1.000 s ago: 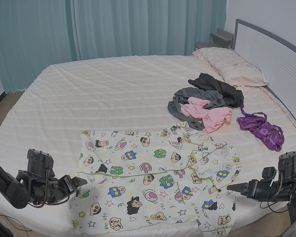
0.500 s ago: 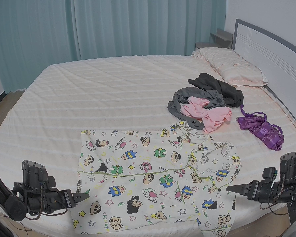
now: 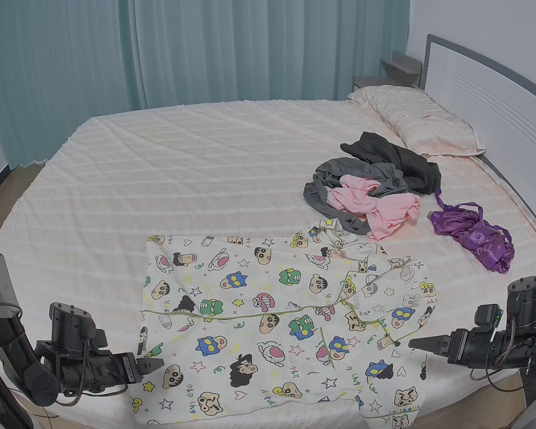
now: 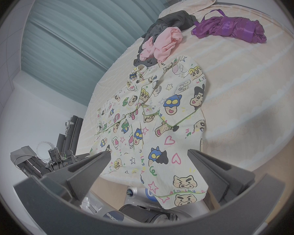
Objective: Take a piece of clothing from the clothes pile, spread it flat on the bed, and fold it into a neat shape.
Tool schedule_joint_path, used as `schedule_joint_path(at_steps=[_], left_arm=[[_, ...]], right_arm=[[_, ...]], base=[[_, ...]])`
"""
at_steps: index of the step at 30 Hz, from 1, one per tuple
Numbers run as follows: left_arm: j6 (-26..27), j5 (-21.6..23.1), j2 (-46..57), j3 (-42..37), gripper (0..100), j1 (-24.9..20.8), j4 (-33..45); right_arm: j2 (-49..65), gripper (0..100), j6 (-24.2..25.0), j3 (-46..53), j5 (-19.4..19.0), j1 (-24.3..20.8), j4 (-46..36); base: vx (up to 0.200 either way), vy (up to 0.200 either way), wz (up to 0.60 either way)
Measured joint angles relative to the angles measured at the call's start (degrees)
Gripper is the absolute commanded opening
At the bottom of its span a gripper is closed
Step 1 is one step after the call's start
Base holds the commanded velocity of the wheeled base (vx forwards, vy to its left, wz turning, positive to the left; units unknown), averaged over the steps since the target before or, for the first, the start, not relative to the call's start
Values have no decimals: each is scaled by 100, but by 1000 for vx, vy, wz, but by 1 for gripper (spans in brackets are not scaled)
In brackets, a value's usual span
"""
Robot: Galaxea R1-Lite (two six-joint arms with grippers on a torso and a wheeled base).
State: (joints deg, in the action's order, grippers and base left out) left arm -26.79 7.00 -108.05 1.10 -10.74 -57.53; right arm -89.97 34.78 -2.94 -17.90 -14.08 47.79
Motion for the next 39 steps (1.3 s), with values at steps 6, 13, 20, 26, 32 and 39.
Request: schedule_joint_path(at_steps=[6,13,20,26,32,39], left_arm=[[-46,13,-130,-9,0,-2,0],[-35,-35,-46,-9,0,-6,2],[-123,-235,221,-11,0,-315,46],[-238,-781,363,-13,0,-1142,55],[-273,-1610,243,-2,0,-2260,51],[-301,-2393,-391,251,0,-3265,40]], right_arm=[[0,100,11,0,-6,-5,0],[0,100,13,5,-9,-5,-6],[0,100,13,16,-6,-2,-6],[0,100,11,33,-6,2,-9],[4,100,15,73,-9,6,0],[9,100,15,101,-11,0,-5]], base=[[0,0,0],[0,0,0],[0,0,0],[0,0,0],[0,0,0],[0,0,0]])
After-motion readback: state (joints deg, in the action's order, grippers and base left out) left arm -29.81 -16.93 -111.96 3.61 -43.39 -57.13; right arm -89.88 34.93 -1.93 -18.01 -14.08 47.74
